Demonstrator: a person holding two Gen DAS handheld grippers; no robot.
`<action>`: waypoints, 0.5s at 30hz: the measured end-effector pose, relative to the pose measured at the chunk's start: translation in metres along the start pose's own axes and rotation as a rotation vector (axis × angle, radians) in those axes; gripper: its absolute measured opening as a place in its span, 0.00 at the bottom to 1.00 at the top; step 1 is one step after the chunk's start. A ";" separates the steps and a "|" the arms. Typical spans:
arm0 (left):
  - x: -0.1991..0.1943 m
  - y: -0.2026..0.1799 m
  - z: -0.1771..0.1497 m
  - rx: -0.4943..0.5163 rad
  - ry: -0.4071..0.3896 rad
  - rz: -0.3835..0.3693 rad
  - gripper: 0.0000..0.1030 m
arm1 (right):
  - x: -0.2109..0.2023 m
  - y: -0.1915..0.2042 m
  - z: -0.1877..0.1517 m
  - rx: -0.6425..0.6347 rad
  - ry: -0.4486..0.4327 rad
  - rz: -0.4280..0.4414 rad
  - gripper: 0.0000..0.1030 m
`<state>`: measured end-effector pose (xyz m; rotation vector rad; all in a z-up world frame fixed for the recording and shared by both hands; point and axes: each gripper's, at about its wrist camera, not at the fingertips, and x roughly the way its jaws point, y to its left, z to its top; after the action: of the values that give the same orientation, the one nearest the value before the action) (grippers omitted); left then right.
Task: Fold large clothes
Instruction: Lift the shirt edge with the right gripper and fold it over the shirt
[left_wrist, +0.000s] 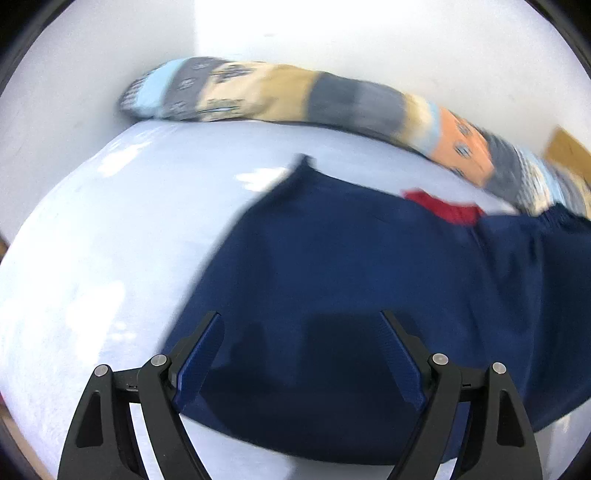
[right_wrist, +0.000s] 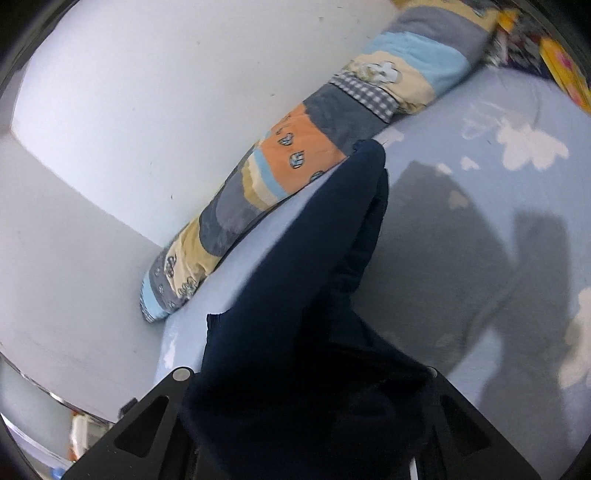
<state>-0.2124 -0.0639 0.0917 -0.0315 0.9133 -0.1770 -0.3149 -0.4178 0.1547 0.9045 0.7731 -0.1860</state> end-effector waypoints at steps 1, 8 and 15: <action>-0.005 0.016 0.003 -0.041 -0.010 -0.002 0.81 | 0.002 0.010 0.000 -0.014 0.000 -0.009 0.17; -0.023 0.086 0.008 -0.174 -0.041 0.038 0.81 | 0.037 0.101 -0.033 -0.197 0.019 -0.082 0.17; -0.040 0.136 0.012 -0.265 -0.094 0.109 0.81 | 0.095 0.180 -0.102 -0.316 0.055 -0.077 0.18</action>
<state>-0.2081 0.0759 0.1166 -0.2337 0.8371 0.0473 -0.2180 -0.2120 0.1676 0.5836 0.8612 -0.1025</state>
